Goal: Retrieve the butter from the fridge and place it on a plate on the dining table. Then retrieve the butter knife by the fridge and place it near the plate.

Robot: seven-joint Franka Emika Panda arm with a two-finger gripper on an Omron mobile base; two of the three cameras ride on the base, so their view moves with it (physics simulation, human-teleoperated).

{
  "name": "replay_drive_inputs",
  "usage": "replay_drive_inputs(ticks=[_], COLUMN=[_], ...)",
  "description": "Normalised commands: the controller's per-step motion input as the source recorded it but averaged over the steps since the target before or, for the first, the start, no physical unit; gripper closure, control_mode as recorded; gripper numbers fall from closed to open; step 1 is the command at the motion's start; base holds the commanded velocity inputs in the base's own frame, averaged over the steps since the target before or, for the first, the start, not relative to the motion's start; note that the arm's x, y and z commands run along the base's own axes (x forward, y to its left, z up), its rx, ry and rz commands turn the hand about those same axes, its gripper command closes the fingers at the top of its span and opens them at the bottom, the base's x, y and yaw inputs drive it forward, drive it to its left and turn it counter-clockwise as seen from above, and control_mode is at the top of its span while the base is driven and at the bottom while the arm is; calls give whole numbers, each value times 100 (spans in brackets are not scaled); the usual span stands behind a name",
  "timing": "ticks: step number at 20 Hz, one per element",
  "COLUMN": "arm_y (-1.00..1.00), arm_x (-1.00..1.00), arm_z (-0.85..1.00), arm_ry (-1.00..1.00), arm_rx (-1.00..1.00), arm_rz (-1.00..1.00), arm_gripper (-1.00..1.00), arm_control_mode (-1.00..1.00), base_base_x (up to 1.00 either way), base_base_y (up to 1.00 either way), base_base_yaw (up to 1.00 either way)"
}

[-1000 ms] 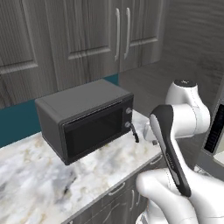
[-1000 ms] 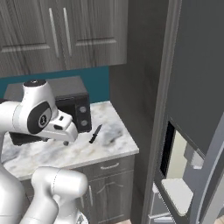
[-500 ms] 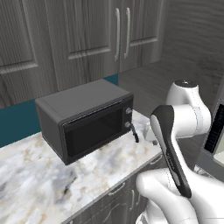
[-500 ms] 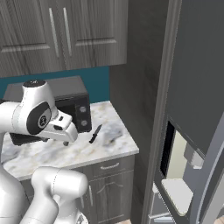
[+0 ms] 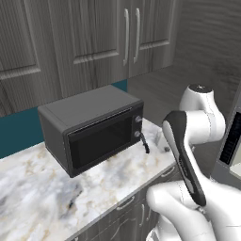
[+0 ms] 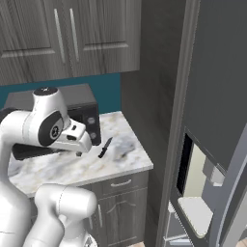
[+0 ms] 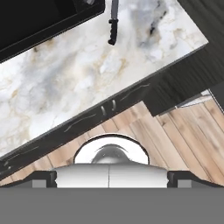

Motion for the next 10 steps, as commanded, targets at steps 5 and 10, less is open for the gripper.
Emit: replay_drive_inputs(ticks=[5,10], arm_y=[-6,0], arm_x=[29,76], arm_z=[0,-28], arm_ry=[0,-13], arm_rx=[0,0], arm_rz=[2,0], arm_gripper=[-100,-100], arm_control_mode=[-100,-100], base_base_x=[0,0], base_base_y=[0,0], base_base_yaw=[0,0])
